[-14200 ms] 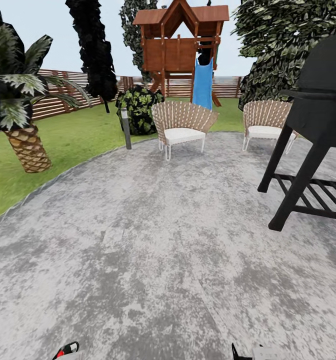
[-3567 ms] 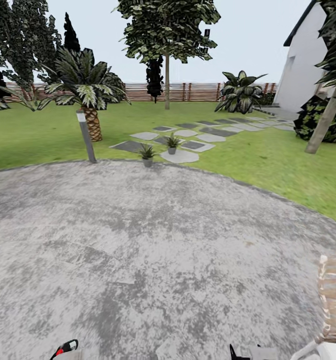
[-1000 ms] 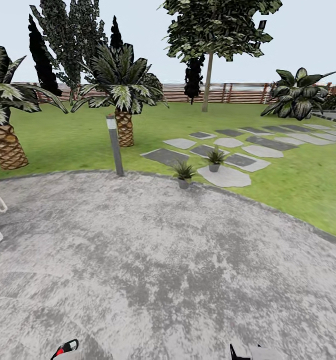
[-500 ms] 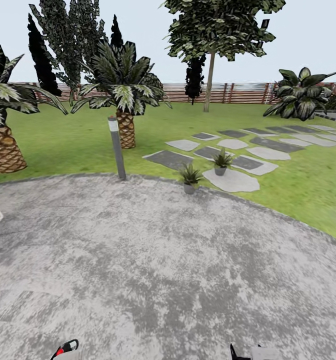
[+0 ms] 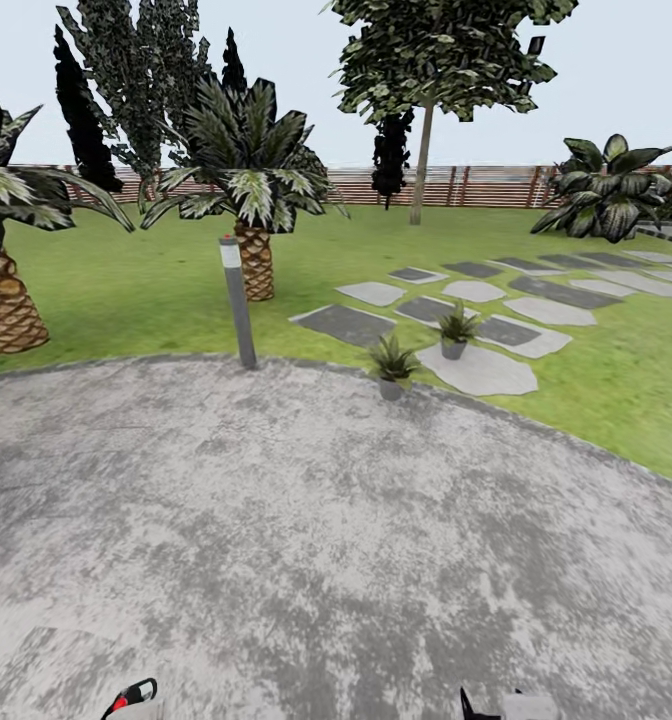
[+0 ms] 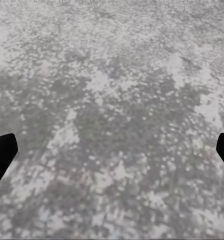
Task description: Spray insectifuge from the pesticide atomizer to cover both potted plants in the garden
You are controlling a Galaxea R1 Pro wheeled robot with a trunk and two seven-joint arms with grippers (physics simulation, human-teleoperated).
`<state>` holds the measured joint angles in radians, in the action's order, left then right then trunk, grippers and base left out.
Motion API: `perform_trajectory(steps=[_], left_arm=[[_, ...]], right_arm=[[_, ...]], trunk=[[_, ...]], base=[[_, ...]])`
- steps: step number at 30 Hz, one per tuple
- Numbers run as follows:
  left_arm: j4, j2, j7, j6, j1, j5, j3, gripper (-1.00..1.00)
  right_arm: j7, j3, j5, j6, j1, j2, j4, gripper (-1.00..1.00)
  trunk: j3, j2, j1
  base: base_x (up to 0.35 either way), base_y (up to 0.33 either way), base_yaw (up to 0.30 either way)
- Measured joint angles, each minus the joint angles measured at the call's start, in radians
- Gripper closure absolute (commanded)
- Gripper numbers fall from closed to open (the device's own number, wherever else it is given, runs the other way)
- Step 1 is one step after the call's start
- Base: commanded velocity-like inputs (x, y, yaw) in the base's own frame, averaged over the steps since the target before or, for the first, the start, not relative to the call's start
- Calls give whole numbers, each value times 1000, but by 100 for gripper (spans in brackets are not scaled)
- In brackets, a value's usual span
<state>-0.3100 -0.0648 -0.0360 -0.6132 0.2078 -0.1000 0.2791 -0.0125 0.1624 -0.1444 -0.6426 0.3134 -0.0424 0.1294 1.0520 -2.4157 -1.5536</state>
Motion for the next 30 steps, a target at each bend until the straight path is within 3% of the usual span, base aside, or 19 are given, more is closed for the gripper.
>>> perform_trajectory(steps=[15,30], left_arm=[[0,0,0,0,0,0,0,100],[1,0,0,0,0,0,0,100]], right_arm=[[0,0,1,0,0,1,0,-100],[0,0,2,0,0,1,1,-100]], trunk=[[0,0,0],[-9,0,0]], base=[[320,122,-9],[318,132,-249]])
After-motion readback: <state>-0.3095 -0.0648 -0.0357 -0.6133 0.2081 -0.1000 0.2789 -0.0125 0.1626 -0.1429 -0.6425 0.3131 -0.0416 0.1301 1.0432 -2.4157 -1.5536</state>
